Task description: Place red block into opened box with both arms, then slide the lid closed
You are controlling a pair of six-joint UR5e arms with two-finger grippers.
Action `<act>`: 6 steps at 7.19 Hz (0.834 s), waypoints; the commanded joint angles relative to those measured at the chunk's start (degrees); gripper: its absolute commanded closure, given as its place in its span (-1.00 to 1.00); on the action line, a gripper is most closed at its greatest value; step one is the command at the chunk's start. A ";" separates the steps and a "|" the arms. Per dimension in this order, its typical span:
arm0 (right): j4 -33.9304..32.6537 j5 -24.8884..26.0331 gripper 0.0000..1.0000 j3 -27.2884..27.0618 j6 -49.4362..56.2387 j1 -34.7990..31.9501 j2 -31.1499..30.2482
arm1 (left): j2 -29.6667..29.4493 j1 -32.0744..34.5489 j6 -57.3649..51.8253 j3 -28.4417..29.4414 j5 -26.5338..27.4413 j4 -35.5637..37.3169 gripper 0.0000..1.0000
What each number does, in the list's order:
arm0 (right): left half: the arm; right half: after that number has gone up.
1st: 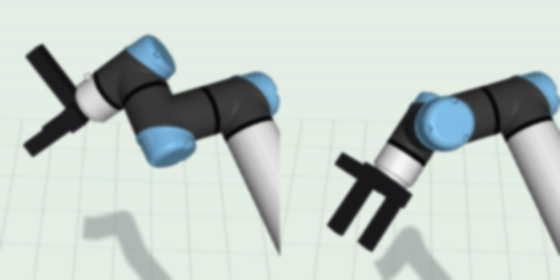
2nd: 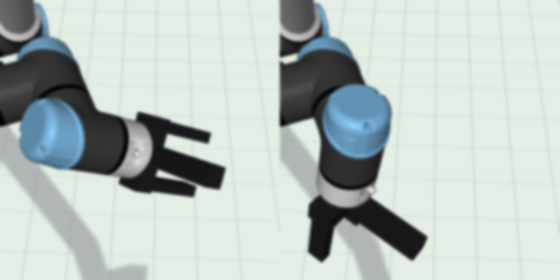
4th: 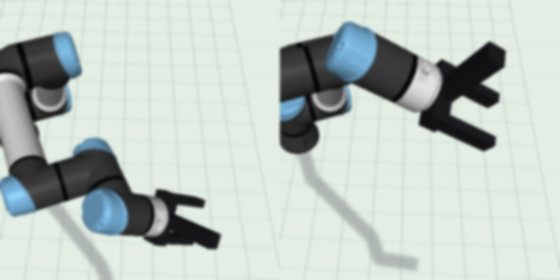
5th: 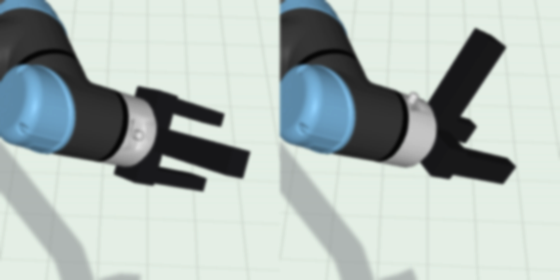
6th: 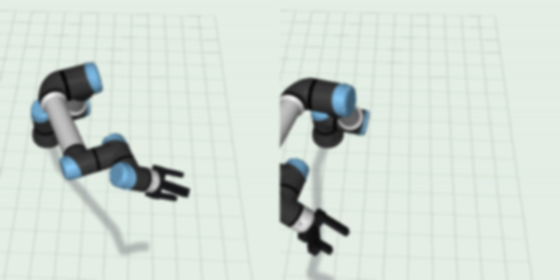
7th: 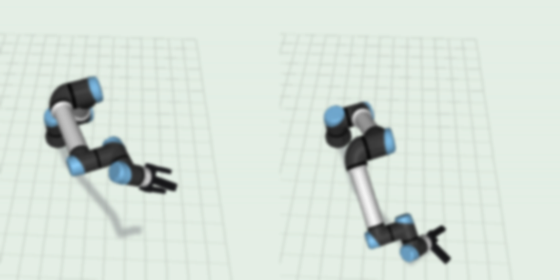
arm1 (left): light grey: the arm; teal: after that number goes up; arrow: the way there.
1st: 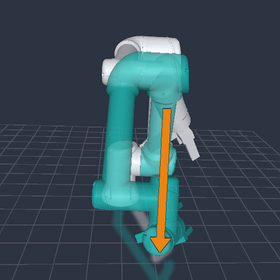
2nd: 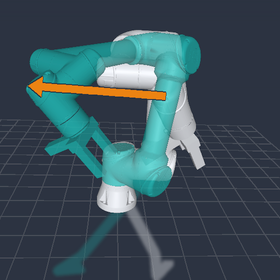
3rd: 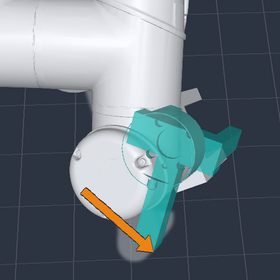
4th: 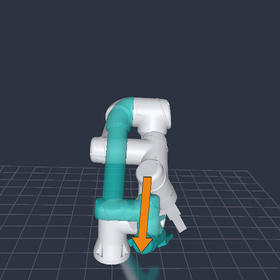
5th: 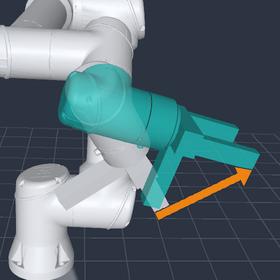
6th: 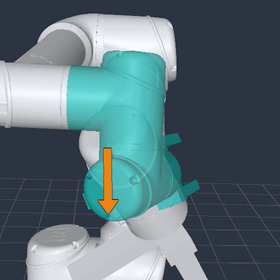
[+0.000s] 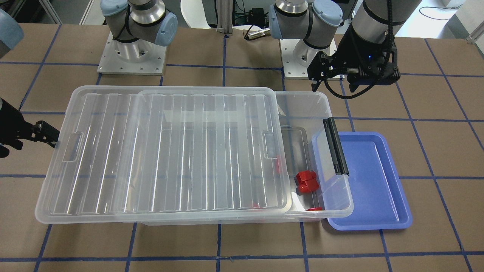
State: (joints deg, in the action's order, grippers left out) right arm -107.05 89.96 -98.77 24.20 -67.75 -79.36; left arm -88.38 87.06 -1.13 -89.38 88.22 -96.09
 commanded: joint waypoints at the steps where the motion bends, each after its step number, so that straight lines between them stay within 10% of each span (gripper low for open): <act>1: -0.52 0.13 -0.98 0.07 -3.98 -4.91 0.09 | -0.56 -0.13 -0.19 -0.01 0.02 0.20 -1.00; 6: -2.63 0.13 -0.98 0.07 -13.04 -13.45 0.44 | 0.13 -0.05 -0.27 -0.62 0.19 -0.14 -1.00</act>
State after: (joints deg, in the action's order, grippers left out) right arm -108.70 90.06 -98.71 12.66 -79.59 -79.06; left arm -88.58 87.00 -1.32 -89.91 88.05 -96.01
